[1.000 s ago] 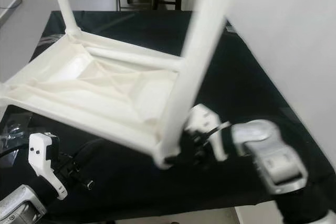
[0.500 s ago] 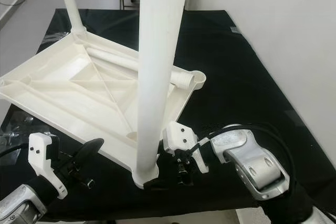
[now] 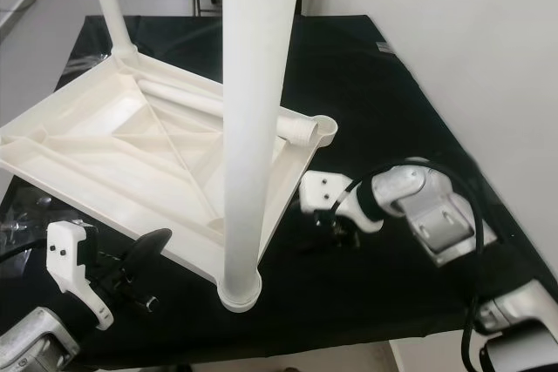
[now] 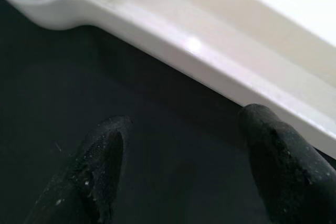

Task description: Building children table

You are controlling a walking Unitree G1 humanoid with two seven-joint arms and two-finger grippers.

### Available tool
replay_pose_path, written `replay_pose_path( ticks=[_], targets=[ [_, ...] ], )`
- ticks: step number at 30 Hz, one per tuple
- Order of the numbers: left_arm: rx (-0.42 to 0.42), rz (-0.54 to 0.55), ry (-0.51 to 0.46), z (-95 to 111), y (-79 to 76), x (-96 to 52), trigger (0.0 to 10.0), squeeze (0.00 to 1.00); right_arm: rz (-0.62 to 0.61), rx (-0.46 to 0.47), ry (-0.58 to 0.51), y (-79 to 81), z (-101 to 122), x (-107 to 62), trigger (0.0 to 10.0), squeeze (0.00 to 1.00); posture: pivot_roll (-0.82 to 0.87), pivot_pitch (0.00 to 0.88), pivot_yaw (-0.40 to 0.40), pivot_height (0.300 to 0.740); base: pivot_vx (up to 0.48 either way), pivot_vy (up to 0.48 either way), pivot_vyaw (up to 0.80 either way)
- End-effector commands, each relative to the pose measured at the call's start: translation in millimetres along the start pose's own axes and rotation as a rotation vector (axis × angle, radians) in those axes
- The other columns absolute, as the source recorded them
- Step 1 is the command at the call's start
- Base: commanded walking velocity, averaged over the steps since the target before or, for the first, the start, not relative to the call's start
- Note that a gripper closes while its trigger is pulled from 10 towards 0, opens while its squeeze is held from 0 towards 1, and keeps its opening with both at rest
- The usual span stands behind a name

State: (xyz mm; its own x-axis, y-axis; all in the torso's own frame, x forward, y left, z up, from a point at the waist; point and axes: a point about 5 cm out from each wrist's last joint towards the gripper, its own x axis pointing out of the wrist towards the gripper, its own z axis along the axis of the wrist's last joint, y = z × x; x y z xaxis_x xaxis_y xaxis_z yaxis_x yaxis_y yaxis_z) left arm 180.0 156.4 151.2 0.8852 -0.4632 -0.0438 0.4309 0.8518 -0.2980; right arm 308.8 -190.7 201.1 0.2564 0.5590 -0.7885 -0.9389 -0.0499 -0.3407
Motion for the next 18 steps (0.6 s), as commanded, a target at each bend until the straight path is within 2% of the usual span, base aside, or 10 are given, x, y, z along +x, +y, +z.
replay_pose_path(
  ticks=[1, 4, 8, 10, 12, 14, 17, 18],
  targets=[
    [0.004, -0.012, 0.006, 1, -1.6, -3.4, 10.0, 0.00, 0.011, -0.036, 0.046, -1.3, -3, 2.4, 10.0, 0.00, 0.06, 0.142, -0.082, 0.740, 0.000, 0.000, 0.00],
    [0.002, -0.018, 0.018, -1, -1.9, -6.2, 10.0, 0.00, 0.001, -0.088, 0.102, -9.1, -4, 3.8, 10.0, 0.00, 0.08, 0.148, -0.083, 0.740, 0.000, 0.000, 0.00],
    [-0.003, -0.034, 0.055, -5, -3.1, -19.8, 10.0, 0.00, -0.004, -0.194, 0.198, -25.7, -2, 11.9, 10.0, 0.00, 0.11, 0.158, -0.101, 0.740, 0.000, 0.000, 0.00],
    [-0.003, -0.034, 0.055, -5, -3.1, -19.8, 10.0, 0.00, -0.004, -0.194, 0.198, -25.7, -2, 11.9, 10.0, 0.00, 0.11, 0.158, -0.101, 0.740, 0.000, 0.000, 0.00],
    [-0.005, -0.027, 0.058, -5, -3.7, -25.7, 10.0, 0.00, -0.022, -0.238, 0.239, -35.9, -2, 14.6, 10.0, 0.00, 0.11, 0.163, -0.109, 0.740, 0.000, 0.000, 0.00],
    [-0.005, -0.027, 0.058, -5, -3.7, -25.7, 10.0, 0.00, -0.022, -0.238, 0.239, -35.9, -2, 14.6, 10.0, 0.00, 0.11, 0.163, -0.109, 0.740, 0.000, 0.000, 0.00],
    [0.004, -0.013, 0.078, -7, -6.3, -34.9, 10.0, 0.00, -0.090, -0.314, 0.291, -53.2, 3, 19.6, 10.0, 0.00, 0.13, 0.171, -0.123, 0.740, 0.000, 0.000, 0.00],
    [0.004, -0.013, 0.078, -7, -6.3, -34.9, 10.0, 0.00, -0.090, -0.314, 0.291, -53.2, 3, 19.6, 10.0, 0.00, 0.13, 0.171, -0.123, 0.740, 0.000, 0.000, 0.00]
  ],
)
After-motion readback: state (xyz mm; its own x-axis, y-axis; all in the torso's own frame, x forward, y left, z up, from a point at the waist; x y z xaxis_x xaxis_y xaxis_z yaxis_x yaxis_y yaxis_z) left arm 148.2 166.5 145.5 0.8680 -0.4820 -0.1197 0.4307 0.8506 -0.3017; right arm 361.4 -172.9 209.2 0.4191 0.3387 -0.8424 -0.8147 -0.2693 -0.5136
